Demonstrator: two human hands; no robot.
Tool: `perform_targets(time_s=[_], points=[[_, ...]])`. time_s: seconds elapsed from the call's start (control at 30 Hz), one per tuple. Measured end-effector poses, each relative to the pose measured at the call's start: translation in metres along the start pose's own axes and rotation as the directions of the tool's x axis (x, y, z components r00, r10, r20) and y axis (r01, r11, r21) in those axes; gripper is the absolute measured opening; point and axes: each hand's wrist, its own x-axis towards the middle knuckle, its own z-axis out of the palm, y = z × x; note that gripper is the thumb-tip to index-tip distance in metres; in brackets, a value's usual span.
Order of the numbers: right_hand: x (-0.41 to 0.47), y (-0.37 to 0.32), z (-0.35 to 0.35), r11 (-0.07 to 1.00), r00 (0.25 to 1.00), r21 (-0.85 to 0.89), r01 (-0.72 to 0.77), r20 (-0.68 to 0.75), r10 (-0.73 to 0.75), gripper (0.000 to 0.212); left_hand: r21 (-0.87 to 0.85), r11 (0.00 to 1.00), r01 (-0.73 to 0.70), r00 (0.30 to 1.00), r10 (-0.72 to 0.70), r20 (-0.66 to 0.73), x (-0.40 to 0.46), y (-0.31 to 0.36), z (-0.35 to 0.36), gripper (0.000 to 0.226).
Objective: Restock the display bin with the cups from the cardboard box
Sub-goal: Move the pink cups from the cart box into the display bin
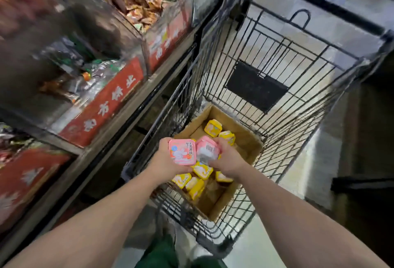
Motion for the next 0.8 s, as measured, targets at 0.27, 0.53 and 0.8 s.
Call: perform_targets(time_s=[0.27,0.53,0.8], points=[[-0.104,-0.064,0.041,0.934,0.961,-0.237,0.267,0.144,-0.238,0.053,-0.101,0.987,-0.128,0.987,0.117,-0.109,-0.141,-0.017,-0.05,0.102],[-0.215,-0.143,0.157,0.791,0.82,-0.261,0.553,0.341,-0.46,0.051,-0.346,0.935,-0.071,0.94,-0.053,-0.338,-0.337,-0.053,-0.136,0.091],[-0.335,-0.216,0.347,0.675,0.616,-0.161,0.72,0.597,-0.514,0.054,-0.378,0.92,-0.102,0.769,-0.168,-0.617,-0.538,-0.14,-0.235,0.066]])
